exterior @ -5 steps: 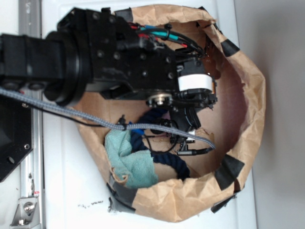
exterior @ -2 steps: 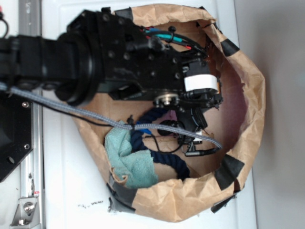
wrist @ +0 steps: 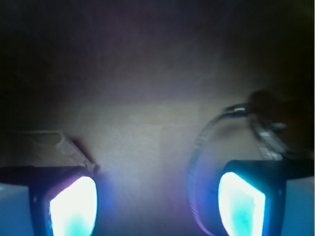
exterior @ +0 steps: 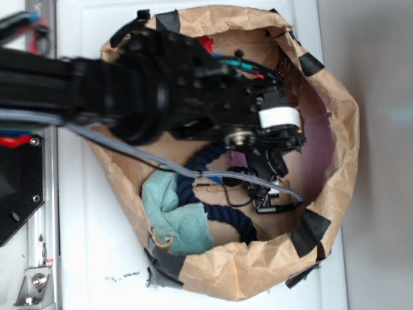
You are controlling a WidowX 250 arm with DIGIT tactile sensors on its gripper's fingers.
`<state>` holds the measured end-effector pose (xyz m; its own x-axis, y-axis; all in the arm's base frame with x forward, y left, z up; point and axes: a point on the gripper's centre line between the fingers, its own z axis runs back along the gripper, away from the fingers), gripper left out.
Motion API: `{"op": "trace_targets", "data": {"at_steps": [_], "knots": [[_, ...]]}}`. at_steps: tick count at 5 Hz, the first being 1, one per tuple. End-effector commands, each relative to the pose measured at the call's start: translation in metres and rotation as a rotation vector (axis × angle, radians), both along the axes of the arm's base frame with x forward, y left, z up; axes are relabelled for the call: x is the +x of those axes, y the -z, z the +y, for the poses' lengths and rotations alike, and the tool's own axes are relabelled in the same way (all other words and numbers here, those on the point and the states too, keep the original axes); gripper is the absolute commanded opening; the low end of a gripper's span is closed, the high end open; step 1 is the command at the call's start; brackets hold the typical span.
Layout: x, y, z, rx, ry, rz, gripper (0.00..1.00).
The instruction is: Grab the silver keys.
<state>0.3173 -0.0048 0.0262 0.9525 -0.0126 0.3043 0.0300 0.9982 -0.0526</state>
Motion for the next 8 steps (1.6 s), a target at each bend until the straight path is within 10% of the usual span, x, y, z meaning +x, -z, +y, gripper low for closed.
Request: {"op": "trace_targets", "data": {"at_steps": [1,2,3,8], "knots": [[0.012,-0.005,-0.008,0.014,0.022,-0.029,1.00],[0.011,-0.006,-0.006,0.000,0.013,-0.035,0.24],[0.011,-0.007,-0.005,-0.006,0.004,-0.036,0.00],[0.006,-0.028,0.014,-0.008,-0.028,-0.042,0.00]]}}
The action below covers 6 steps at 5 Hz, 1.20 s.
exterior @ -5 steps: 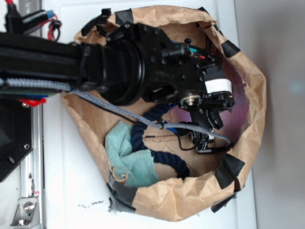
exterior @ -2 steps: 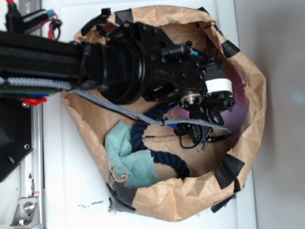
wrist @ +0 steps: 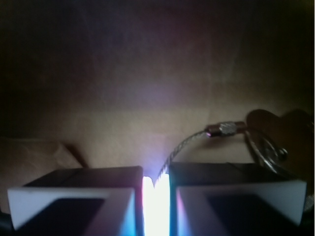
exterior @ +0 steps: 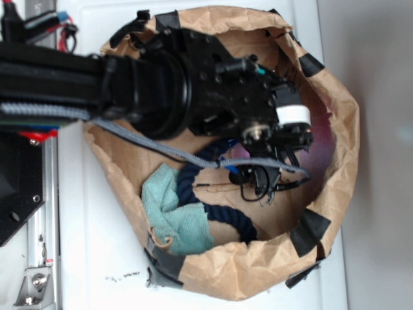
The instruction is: Grab the silver keys.
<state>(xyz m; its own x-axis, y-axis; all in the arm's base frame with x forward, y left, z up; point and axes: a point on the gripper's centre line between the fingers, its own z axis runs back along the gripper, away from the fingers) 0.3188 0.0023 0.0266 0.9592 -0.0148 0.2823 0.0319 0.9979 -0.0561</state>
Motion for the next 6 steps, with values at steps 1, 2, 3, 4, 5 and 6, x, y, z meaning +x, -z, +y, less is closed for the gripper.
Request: {"op": "trace_targets", "data": {"at_steps": [1,2,3,4,5,6], "knots": [[0.005,-0.033,0.010,-0.004,-0.044,-0.074,0.00],[0.005,-0.045,0.016,-0.017,-0.080,-0.086,0.00],[-0.016,-0.094,0.020,-0.136,-0.114,-0.183,0.00],[-0.035,-0.142,0.034,-0.251,-0.113,-0.250,0.00],[-0.031,-0.140,0.034,-0.224,-0.125,-0.233,0.00],[-0.030,-0.135,0.031,-0.202,-0.128,-0.217,0.00]]}}
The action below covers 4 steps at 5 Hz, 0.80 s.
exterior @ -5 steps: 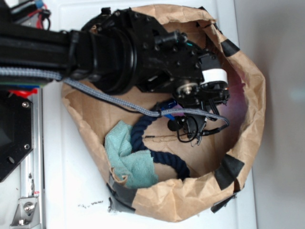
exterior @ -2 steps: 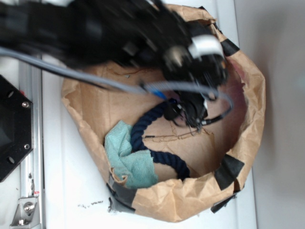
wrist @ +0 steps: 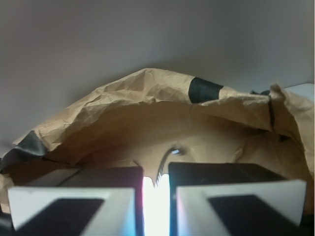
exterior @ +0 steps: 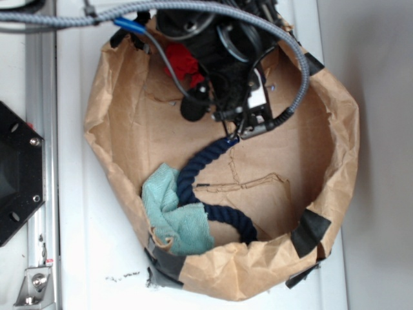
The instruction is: Grab the silver keys.
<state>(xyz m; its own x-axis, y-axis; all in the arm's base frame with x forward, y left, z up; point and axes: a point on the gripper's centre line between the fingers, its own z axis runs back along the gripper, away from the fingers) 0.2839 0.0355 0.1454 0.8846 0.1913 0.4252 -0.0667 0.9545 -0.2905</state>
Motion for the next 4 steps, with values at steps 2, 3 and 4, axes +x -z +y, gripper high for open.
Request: {"op": "trace_targets", "data": {"at_steps": [2,3,4], "knots": [[0.014,0.012,-0.020,0.113,0.010,0.063,0.00],[0.015,0.034,-0.036,0.190,0.032,0.110,0.00],[0.015,0.068,-0.055,0.277,0.081,0.164,0.00]]}}
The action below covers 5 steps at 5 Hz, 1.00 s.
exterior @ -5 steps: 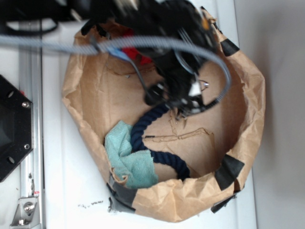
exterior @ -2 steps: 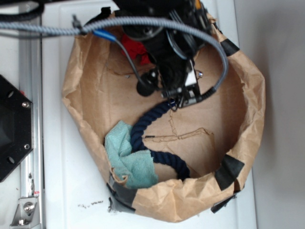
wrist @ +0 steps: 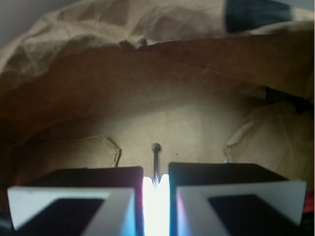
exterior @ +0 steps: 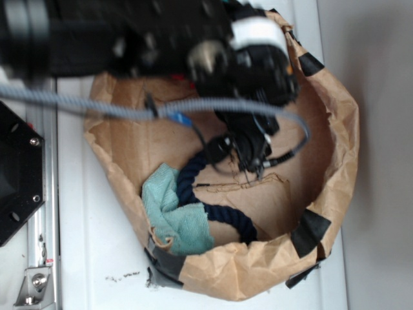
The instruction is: Grab the silver keys.
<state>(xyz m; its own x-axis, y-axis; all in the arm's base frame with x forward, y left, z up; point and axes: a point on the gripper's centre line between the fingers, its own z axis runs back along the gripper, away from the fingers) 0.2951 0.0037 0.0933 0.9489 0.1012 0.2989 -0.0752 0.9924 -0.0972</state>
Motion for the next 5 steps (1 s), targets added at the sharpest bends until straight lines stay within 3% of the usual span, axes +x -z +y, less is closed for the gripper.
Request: {"op": "trace_targets", "data": {"at_steps": [1,2,3,4,5], "knots": [[0.002,0.022,-0.028,0.107,0.084,0.008,0.00],[0.004,0.028,-0.030,0.098,0.097,0.043,0.00],[0.003,0.010,-0.023,0.058,0.094,-0.025,0.00],[-0.001,-0.009,-0.013,-0.029,0.100,-0.069,0.00],[-0.006,-0.029,-0.002,-0.061,0.077,-0.127,0.00]]}}
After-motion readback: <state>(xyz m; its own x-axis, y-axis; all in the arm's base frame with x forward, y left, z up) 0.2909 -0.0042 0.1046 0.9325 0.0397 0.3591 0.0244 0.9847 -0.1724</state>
